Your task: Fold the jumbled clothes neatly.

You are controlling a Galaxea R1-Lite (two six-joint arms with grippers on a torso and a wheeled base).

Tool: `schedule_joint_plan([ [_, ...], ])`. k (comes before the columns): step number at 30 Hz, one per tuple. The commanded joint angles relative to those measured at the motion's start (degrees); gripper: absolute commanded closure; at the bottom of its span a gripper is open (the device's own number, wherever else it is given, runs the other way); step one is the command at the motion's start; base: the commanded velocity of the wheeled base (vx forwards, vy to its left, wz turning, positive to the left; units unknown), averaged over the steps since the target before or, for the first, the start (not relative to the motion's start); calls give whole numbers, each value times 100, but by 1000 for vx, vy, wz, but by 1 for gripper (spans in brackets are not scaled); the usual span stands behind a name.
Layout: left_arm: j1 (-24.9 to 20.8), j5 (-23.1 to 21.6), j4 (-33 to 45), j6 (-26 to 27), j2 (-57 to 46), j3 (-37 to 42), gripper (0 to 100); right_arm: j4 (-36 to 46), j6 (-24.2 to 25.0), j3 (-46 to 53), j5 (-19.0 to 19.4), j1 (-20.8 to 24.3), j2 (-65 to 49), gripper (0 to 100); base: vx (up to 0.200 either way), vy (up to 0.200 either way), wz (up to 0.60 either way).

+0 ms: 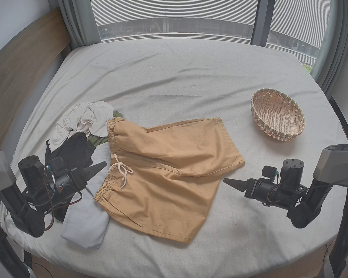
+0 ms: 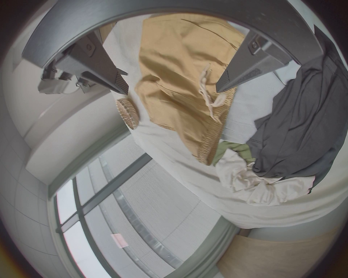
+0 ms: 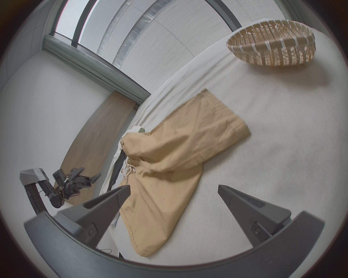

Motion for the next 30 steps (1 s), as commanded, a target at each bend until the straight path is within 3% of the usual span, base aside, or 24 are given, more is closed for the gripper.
schedule_joint_plan([
  [1,-159,-115,-192,56,-55,465,0,5,19,-267,-162,253,568,0,0,0,0],
  [19,-256,-45,-201,83,-81,527,0,673,27,-1366,-399,481,990,0,0,0,0],
  [20,-256,-45,-192,83,-81,535,0,691,36,-1392,-399,499,990,100,0,0,0],
  [27,-256,-45,-201,83,-81,562,0,708,36,-1375,-408,560,1060,100,0,0,0],
  [30,-256,-45,-201,91,-81,623,0,664,27,-1296,-583,543,1043,100,0,0,0],
])
